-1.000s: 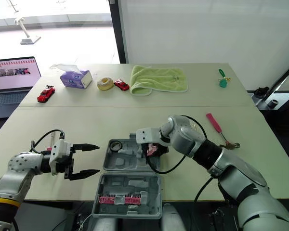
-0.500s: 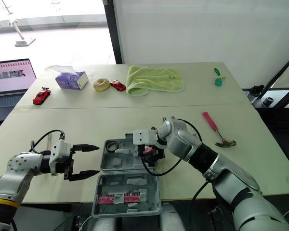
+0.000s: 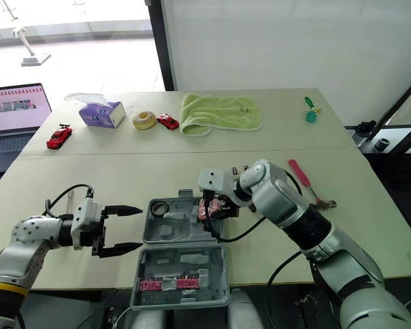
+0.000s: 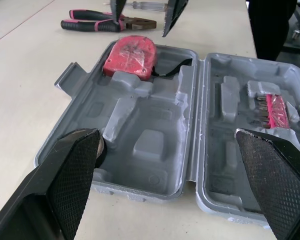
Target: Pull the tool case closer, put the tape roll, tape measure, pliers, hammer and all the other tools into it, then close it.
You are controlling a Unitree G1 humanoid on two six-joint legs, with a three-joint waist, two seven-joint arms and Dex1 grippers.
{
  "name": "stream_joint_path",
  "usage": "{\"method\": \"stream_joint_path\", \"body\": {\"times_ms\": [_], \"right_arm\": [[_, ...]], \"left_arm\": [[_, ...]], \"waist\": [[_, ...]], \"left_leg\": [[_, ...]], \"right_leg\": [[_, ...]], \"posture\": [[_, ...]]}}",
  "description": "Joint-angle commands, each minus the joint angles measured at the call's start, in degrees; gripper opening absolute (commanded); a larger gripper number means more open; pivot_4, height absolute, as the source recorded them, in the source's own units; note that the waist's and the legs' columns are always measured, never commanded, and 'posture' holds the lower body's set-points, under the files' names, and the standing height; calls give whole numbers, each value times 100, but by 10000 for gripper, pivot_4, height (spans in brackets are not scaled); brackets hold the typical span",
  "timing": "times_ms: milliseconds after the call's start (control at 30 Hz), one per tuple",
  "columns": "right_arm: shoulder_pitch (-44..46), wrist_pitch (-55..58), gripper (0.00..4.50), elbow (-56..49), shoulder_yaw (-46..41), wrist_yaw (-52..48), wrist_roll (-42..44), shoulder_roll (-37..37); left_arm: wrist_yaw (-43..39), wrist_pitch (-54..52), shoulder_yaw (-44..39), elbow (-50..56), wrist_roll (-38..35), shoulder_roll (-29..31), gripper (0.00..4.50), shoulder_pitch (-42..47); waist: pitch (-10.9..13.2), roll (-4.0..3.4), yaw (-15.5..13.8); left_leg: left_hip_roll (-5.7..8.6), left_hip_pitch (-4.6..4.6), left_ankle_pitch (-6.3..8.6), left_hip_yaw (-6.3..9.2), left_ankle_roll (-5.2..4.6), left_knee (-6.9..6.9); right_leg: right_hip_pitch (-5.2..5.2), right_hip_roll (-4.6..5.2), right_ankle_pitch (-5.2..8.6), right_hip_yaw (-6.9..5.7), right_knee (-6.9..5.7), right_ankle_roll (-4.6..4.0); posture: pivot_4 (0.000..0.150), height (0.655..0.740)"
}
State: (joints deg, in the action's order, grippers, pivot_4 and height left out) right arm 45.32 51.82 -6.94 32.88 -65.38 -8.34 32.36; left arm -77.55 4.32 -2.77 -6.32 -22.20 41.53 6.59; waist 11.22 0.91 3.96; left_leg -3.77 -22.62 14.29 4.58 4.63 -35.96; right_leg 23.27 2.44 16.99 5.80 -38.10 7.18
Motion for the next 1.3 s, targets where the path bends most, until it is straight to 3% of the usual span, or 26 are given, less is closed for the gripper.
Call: {"method": "stream_joint_path", "body": {"times_ms": [33,133,633,767,1300], "right_arm": [[-102,-378,18339,-18,-226,248,115,-46],[-178,-565,4052,68,-304,385,187,-52],[-694,-1340,4052,231,-774,916,571,-232],[-729,-1251,16457,85,-742,847,617,-163],[-1138,-1367,16457,744,-581,1003,532,-215]], "left_arm": [[-20,-9,2,133,-35,38,45000,92],[-19,-21,7,118,-30,38,45000,128],[41,-44,36,158,-13,15,45000,134],[59,-62,36,176,-20,1,45000,135],[93,-72,46,232,-22,-18,45000,119]], "waist": [[0,0,-2],[0,0,-1],[0,1,-2],[0,1,-2],[0,1,-3]], "left_leg": [[0,0,0,0,0,0],[0,0,0,0,0,0],[0,-1,0,0,0,1],[0,-1,0,0,0,2],[0,-1,0,0,0,2]], "right_leg": [[0,0,0,0,0,0],[0,0,0,0,0,0],[0,0,0,0,1,0],[0,0,0,0,2,0],[-1,0,0,0,3,0]], "posture": [[1500,7400],[1500,7400],[1500,7400],[1500,7400],[1500,7400]]}}
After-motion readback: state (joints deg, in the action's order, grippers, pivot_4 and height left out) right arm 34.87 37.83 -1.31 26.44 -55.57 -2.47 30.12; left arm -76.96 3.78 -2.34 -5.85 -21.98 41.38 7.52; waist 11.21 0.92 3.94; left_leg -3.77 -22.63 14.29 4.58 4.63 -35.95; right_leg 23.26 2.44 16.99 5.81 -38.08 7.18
